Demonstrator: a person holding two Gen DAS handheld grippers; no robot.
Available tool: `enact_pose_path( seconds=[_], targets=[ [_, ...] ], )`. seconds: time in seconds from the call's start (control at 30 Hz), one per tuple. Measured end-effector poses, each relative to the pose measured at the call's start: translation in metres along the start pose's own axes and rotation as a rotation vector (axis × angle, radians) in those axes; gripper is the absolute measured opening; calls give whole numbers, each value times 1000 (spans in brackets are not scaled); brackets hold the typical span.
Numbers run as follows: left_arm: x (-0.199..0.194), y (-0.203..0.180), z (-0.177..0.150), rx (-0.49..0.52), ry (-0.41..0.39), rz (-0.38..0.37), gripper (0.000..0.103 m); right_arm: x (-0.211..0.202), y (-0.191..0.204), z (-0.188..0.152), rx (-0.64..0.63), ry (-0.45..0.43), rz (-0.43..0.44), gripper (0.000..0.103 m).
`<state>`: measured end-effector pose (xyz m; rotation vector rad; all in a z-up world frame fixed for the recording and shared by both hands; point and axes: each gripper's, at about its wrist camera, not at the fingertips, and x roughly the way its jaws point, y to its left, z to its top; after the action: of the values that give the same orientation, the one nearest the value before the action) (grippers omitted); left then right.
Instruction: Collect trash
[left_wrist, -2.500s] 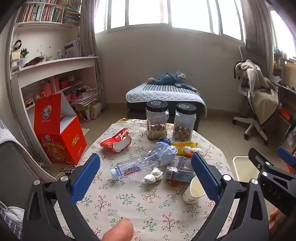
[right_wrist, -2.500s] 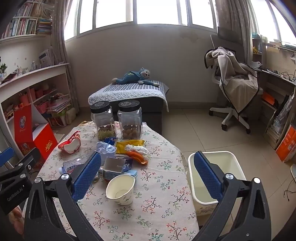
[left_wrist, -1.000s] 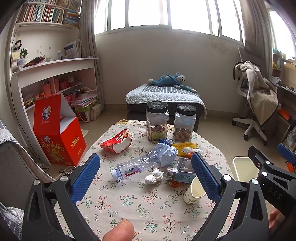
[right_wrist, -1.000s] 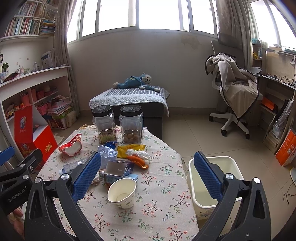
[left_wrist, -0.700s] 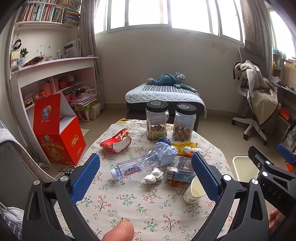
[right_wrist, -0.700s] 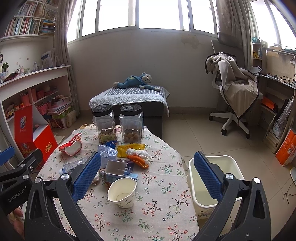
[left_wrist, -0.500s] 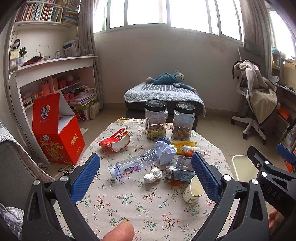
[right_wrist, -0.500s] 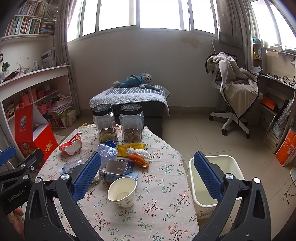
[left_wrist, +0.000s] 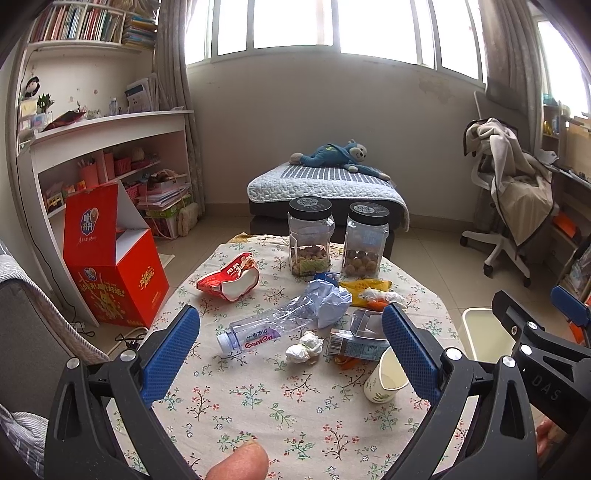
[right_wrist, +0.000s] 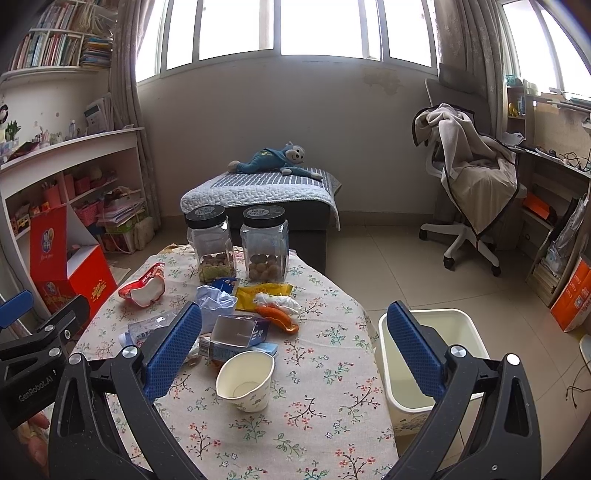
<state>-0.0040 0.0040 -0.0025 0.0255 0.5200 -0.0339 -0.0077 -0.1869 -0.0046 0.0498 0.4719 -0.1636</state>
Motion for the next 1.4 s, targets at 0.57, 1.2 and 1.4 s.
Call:
enact_pose_path(
  seconds=[0.57,1.2,1.4],
  targets=[
    [0,1,-2,2,6,0,96,1,0,1,1,1,-1,96],
    [112,72,68,-212,356,-192,96,72,-22,50,149,342,133,96],
    [189,65,13,-149,587,-62,96,129,-62,11,339,600,155,96]
  ],
)
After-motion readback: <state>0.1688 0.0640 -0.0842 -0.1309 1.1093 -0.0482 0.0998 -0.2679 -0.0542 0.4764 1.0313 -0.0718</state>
